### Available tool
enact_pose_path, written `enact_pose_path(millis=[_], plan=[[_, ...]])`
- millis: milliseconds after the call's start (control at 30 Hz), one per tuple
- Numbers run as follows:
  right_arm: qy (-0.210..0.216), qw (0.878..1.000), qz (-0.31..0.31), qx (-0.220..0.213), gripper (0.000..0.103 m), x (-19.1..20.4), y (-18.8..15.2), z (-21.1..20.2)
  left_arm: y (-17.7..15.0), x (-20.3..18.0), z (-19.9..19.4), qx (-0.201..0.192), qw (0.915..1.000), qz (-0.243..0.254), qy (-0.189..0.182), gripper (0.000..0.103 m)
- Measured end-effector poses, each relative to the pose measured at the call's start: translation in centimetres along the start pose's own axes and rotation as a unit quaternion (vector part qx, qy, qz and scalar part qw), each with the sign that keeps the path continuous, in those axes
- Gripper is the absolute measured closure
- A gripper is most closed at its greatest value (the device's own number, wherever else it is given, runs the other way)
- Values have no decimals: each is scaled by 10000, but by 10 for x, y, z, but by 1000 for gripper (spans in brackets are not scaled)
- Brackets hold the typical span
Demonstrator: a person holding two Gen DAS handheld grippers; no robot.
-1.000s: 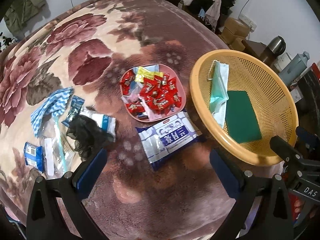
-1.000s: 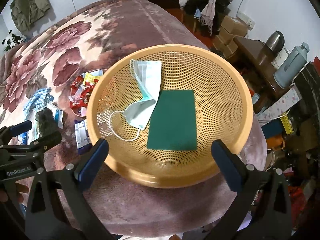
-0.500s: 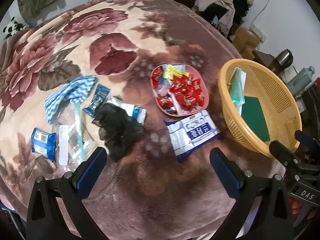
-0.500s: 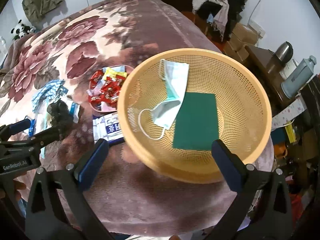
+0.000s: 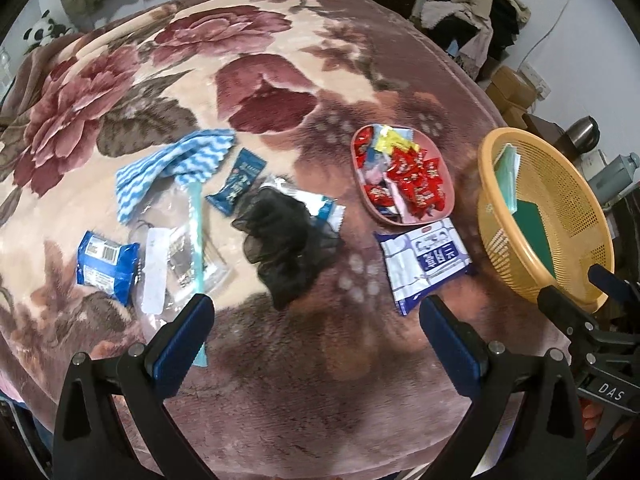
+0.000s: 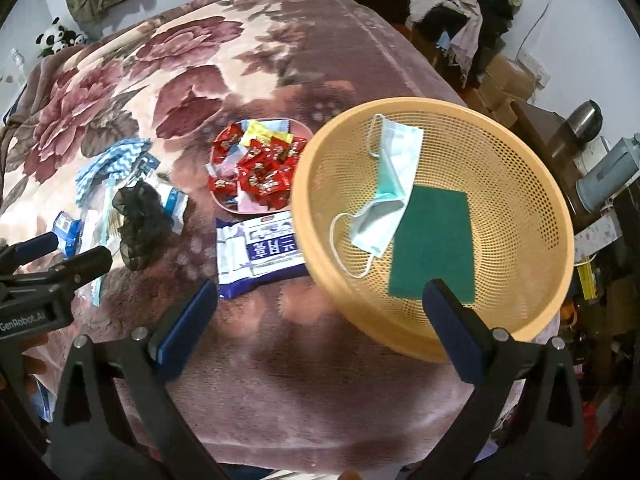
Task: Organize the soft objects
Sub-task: 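Move both open grippers back over the remaining items on the blanket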
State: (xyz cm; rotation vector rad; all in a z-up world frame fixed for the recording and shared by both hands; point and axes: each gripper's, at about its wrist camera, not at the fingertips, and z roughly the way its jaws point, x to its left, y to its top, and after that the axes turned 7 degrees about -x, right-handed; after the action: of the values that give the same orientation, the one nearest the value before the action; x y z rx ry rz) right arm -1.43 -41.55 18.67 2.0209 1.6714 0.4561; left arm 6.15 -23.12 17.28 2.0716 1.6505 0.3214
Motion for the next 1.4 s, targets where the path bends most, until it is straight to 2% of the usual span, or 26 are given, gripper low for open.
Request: enact_pose_path(millis=[1400], plan=[[390, 9964, -704, 263, 0, 102, 3, 31, -22, 110, 8, 159, 9958, -834, 330, 0]])
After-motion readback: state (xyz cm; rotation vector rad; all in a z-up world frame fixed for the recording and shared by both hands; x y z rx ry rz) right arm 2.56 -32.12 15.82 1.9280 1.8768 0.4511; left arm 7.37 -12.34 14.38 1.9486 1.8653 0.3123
